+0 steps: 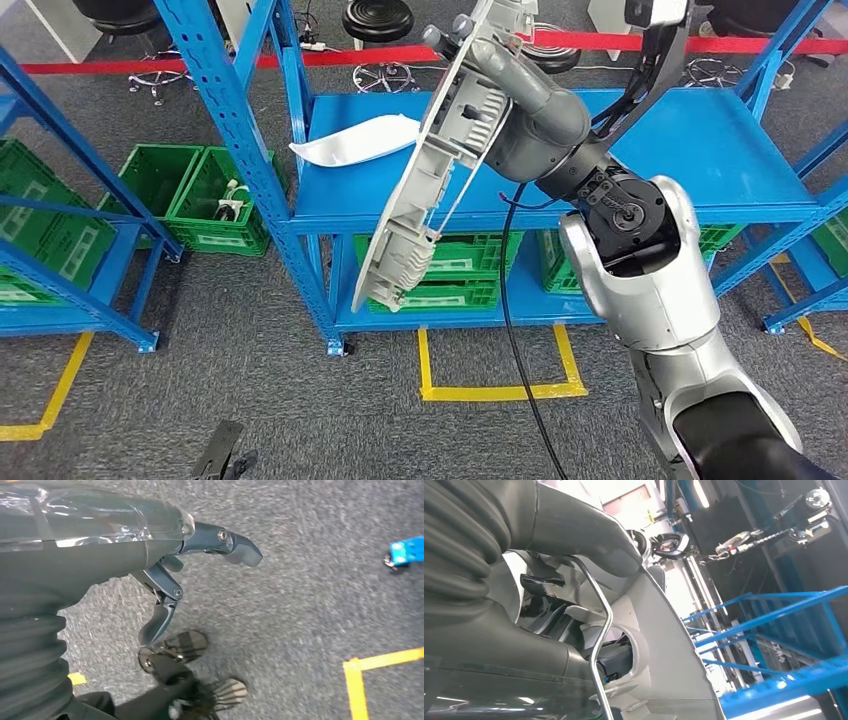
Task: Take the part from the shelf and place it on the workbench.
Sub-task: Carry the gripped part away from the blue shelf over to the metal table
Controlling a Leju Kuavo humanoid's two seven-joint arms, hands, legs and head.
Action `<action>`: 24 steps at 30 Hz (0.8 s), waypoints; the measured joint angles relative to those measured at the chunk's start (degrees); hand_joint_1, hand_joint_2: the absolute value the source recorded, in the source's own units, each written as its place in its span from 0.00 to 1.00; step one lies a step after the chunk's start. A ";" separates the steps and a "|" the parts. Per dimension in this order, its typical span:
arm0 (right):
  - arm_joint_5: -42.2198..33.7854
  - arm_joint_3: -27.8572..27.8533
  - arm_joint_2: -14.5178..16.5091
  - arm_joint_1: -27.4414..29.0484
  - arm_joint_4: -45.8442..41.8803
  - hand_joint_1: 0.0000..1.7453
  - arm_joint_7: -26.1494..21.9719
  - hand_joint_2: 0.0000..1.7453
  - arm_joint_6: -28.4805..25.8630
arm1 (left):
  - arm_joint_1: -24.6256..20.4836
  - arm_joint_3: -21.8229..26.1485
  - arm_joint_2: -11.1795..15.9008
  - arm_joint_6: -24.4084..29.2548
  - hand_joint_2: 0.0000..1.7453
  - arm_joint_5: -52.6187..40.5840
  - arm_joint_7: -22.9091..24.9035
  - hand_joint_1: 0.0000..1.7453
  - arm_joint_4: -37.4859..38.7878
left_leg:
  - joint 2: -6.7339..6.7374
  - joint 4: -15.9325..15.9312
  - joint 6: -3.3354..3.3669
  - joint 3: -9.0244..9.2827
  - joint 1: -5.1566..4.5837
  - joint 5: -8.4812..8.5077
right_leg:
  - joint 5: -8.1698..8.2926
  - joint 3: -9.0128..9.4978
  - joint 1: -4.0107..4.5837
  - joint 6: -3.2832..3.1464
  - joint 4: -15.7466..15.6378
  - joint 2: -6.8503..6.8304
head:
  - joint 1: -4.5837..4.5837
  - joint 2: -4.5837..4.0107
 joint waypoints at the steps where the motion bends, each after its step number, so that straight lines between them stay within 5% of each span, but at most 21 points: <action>1: -0.02 0.06 -0.01 -0.02 -0.04 1.00 -0.04 1.00 0.02 | -0.08 -0.03 0.06 0.01 1.00 0.00 -0.01 0.00 -0.01 | 0.00 -2.87 0.13 1.92 0.04 -0.63 | 0.24 -0.72 -0.08 0.43 0.67 -0.01 | -0.19 0.00; 3: -0.05 0.11 -0.02 -0.04 -0.10 1.00 -0.10 1.00 0.03 | -0.16 -0.06 0.16 0.01 1.00 0.01 -0.01 0.00 -0.01 | -0.13 -5.44 1.18 3.20 -0.29 -1.71 | 0.94 -1.44 -0.11 1.23 1.18 -0.07 | -0.26 0.00; 5: -0.10 0.14 -0.05 -0.03 -0.07 1.00 -0.13 1.00 0.03 | -0.15 -0.09 0.19 0.01 1.00 0.01 0.00 0.00 -0.01 | -0.14 -5.48 2.72 2.29 -0.34 -0.94 | 1.06 -1.83 -0.28 1.91 1.20 -0.05 | -0.04 0.00; 7: -0.15 0.14 -0.11 -0.04 -0.01 1.00 -0.17 1.00 0.03 | -0.19 -0.13 0.20 0.01 1.00 0.01 0.00 0.00 -0.01 | -0.12 -5.60 4.10 1.05 -0.35 0.35 | -2.71 -2.80 -0.46 2.34 4.07 0.11 | 0.31 -0.01; 10: -0.21 0.17 -0.16 -0.05 0.07 1.00 -0.21 1.00 0.03 | -0.17 -0.16 0.21 0.02 1.00 0.02 0.00 0.00 0.01 | -0.21 -5.53 5.05 -1.26 -0.83 2.33 | -10.57 -4.24 -0.48 2.47 14.19 0.26 | 1.23 0.00; 11: -0.20 0.20 -0.17 -0.04 0.13 1.00 -0.24 1.00 0.03 | -0.13 -0.19 0.21 0.03 1.00 0.05 0.00 0.00 0.01 | -0.24 -5.50 5.15 -2.11 -1.04 3.00 | -11.07 -3.97 -0.43 2.33 16.33 0.31 | 1.44 0.00; 13: -0.16 0.28 -0.16 -0.03 0.28 1.00 -0.32 1.00 0.03 | -0.09 -0.25 0.21 0.11 1.00 0.25 0.00 0.00 0.04 | -0.26 -5.47 5.21 -3.77 -1.46 4.31 | -8.97 -1.16 -0.07 1.58 15.36 0.42 | 1.70 0.00; 15: -0.10 0.35 -0.15 -0.10 0.33 1.00 -0.43 1.00 0.04 | -0.08 -0.30 0.16 0.18 1.00 0.53 -0.02 0.00 0.10 | -0.22 -5.45 5.06 -4.95 -1.74 5.49 | -7.17 4.49 0.80 0.18 8.32 0.61 | 1.79 0.00; 17: -0.01 0.38 -0.15 -0.26 0.24 1.00 -0.54 1.00 0.09 | -0.06 -0.32 0.08 0.28 1.00 0.82 -0.06 0.00 0.15 | -0.04 -5.55 4.58 -5.66 -1.77 6.70 | -7.83 9.18 1.55 -0.76 1.15 0.79 | 1.65 0.00; 20: 0.68 0.45 -0.15 -0.26 0.28 1.00 -0.77 1.00 0.18 | 0.12 -0.33 0.15 0.49 1.00 1.42 -0.14 0.00 0.25 | 0.31 -6.31 3.59 -6.25 -1.73 8.28 | -7.18 9.79 1.83 -0.98 -2.03 0.63 | 1.64 -0.01; 22: 1.34 0.48 -0.19 -0.20 0.36 1.00 -0.90 1.00 0.23 | 0.30 -0.39 0.21 0.54 1.00 1.74 -0.19 0.00 0.27 | 0.20 -4.69 3.07 -7.10 -1.74 5.30 | -5.40 8.76 1.54 -1.30 -2.94 0.28 | 1.17 -0.01; 24: 2.49 0.50 -0.27 -0.17 0.40 1.00 -1.08 1.00 0.33 | 0.36 -0.48 0.23 0.57 1.00 2.07 -0.32 0.00 0.28 | -0.03 1.17 2.68 -8.53 -1.58 -0.83 | -3.80 7.07 1.36 -1.60 -3.13 0.19 | 0.25 -0.01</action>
